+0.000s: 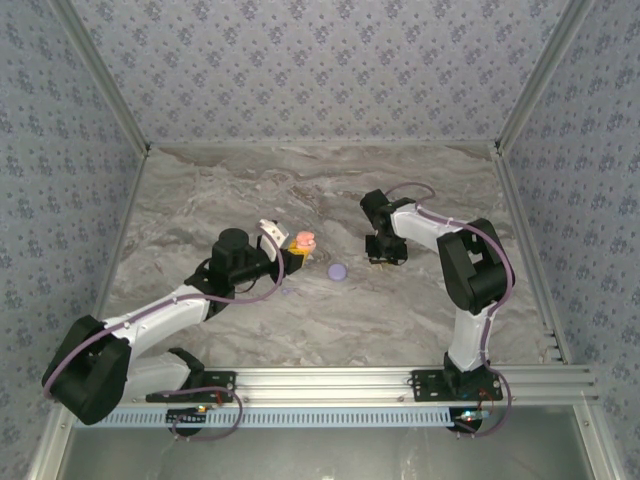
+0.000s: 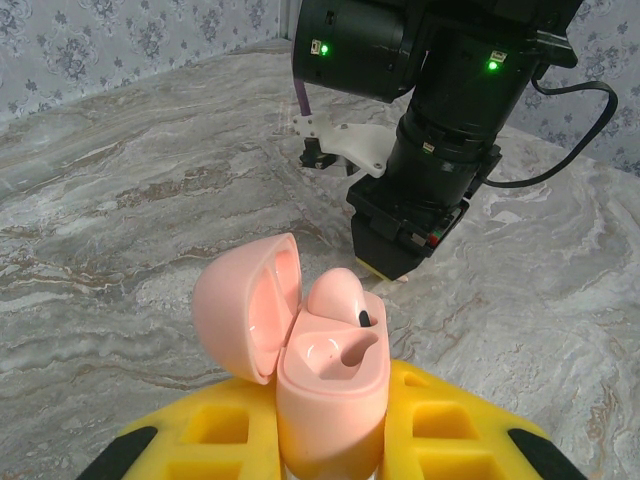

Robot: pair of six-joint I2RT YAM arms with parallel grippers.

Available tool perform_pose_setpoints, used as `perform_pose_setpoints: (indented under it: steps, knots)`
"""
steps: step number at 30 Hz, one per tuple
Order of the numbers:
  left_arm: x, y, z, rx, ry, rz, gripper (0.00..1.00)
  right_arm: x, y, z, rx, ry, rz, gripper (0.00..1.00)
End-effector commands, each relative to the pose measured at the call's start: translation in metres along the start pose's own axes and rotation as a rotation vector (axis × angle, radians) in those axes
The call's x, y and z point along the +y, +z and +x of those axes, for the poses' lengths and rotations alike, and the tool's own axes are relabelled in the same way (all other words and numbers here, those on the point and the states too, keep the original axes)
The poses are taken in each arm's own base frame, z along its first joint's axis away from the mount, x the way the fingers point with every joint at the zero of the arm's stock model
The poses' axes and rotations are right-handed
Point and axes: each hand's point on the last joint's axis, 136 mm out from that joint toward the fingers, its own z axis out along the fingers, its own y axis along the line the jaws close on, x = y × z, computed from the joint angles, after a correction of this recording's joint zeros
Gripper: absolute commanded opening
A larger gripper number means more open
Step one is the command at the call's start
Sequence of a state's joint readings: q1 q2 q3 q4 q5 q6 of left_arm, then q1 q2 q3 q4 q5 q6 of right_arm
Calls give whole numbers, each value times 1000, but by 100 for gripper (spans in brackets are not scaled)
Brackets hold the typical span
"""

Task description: Insert wireless bluetooth earbuds into charging case

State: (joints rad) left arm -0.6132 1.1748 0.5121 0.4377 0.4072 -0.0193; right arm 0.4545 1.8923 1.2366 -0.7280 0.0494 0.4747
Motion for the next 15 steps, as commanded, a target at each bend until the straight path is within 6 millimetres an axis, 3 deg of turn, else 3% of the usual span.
perform_pose_setpoints:
  steps: [1, 15]
  knots:
    - [-2, 2, -16, -37, 9, 12, 16, 3, 3, -5, -25, -5, -13, 20]
    - [-2, 2, -15, -35, 6, 13, 16, 6, 0, -8, -10, -61, -16, 35]
